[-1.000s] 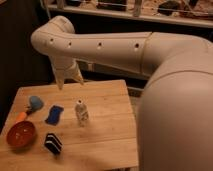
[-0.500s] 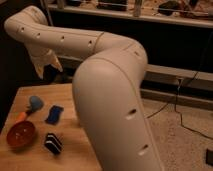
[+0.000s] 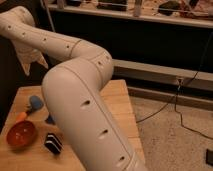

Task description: Place the ceramic cup over the eraser

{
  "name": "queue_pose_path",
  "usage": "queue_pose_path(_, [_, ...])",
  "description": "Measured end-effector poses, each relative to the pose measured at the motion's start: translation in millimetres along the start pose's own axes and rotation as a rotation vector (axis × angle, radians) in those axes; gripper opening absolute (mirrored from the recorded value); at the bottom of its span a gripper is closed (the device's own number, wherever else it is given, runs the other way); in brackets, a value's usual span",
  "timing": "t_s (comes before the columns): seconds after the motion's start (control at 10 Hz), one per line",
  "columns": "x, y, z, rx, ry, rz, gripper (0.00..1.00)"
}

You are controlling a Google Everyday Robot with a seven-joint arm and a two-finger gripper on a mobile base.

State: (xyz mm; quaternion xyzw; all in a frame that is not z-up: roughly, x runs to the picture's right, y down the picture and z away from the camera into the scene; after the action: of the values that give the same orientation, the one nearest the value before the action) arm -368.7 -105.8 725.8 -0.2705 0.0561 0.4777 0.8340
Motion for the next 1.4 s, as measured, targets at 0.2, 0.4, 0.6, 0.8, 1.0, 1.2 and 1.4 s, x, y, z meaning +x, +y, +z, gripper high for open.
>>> queue_pose_path(0.2, [-5, 20, 23, -0.044, 0.008, -0.03, 0.65])
queue_pose_path(0.4, [-4, 31, 44, -0.057, 0.024, -0.05, 0.65])
queue_pose_path(0.6, [2, 42, 70, -0.06, 0.047, -0.077, 0.65])
queue_pose_path(0.8, [8, 51, 97, -0.05, 0.066, -0.1, 0.65])
queue_pose_path(1.0, [15, 57, 119, -0.043, 0.081, -0.118, 0.65])
queue_pose_path(1.2, [19, 61, 139, -0.034, 0.086, -0.136, 0.65])
queue_pose_path(1.4, [21, 63, 159, -0.014, 0.087, -0.165, 0.65])
